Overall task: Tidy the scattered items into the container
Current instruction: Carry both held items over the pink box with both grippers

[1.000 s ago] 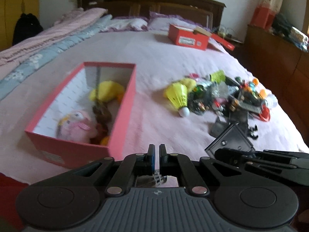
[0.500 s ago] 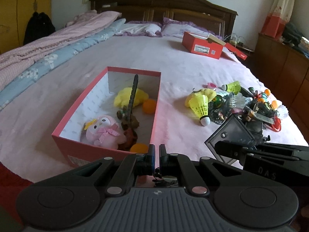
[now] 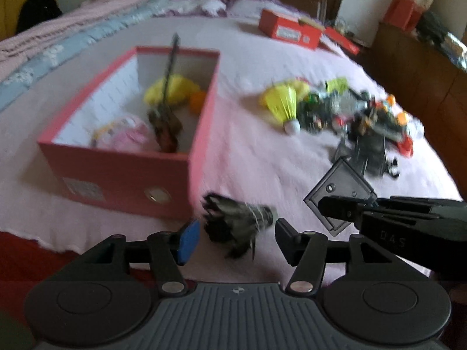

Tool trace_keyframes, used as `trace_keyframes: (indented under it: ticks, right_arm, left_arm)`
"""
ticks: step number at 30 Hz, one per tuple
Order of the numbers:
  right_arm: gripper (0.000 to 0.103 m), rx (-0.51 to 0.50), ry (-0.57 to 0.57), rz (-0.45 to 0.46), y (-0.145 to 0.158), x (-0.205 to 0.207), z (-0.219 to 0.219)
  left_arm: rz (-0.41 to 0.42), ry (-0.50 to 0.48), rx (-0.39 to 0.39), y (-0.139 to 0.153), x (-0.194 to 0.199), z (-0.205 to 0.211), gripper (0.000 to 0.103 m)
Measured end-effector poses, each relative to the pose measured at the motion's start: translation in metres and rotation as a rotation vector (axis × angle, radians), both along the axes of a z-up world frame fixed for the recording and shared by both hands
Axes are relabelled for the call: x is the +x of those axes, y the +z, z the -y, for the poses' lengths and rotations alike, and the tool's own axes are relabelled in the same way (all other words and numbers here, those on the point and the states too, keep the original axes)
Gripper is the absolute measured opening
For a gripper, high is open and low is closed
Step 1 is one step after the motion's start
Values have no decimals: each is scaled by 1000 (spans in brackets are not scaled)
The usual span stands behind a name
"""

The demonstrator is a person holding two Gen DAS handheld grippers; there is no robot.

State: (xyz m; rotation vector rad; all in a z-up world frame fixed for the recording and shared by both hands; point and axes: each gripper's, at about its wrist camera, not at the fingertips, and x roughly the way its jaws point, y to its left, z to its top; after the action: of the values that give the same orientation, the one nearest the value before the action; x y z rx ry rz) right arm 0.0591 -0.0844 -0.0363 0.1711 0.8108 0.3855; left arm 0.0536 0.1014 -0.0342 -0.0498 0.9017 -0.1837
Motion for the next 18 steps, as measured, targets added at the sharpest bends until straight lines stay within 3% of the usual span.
trace_keyframes:
  ticks: [5,7,8,9,13,18]
  right_arm:
    - [7,1,-8,-35,-14,-2,4]
    - [7,0,-6,-40,-17,-2,5]
    - [7,-1,-6,-42,-18,-2,5]
    - [7,-1,-6,-44,-19,-2,5]
    - [6,0,-7,-49,-20,-1,4]
    - [6,3,-6,-43,-15,-2,3]
  left_arm:
    - [-20,1,-44,-22,13,7,58]
    - [-18,5,-83,-26,17,6,53]
    - [-20,5,-99,-27,19,6,38]
    - [-23,2,-106,-28,21,6,15]
    - [-13,-16,-141,-25,19,6,6]
    - [37,-33,-93,-10,12,13,4]
